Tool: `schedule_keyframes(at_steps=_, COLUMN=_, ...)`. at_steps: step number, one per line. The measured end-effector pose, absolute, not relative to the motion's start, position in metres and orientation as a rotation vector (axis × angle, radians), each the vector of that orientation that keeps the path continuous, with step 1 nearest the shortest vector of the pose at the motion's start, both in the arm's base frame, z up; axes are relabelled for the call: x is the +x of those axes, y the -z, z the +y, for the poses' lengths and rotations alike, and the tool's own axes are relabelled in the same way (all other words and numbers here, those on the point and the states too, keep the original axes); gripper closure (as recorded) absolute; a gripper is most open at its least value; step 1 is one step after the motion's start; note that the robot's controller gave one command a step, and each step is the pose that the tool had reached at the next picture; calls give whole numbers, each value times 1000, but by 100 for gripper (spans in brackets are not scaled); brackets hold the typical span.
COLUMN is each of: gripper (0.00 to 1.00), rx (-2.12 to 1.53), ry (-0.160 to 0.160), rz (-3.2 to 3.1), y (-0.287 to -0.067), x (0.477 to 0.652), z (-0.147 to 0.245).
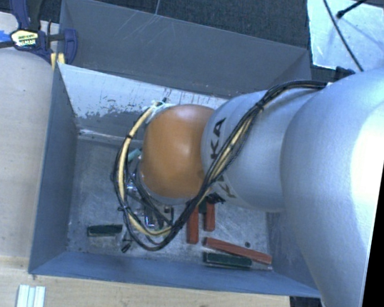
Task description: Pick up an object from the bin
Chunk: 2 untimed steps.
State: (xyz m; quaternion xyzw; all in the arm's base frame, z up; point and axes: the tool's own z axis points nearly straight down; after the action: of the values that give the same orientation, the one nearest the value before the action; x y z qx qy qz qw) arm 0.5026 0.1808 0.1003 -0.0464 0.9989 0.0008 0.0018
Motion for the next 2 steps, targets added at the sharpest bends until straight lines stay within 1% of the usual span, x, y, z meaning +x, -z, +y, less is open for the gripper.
schedule_keyframes(at_steps=1, gripper=0, rx=-139, ry=0, rz=3139, y=-106, x=496, z=179)
schedule_keyframes(at_steps=2, gripper=0, rx=-202, ry=1, rz=3137, y=-68, x=493, z=179)
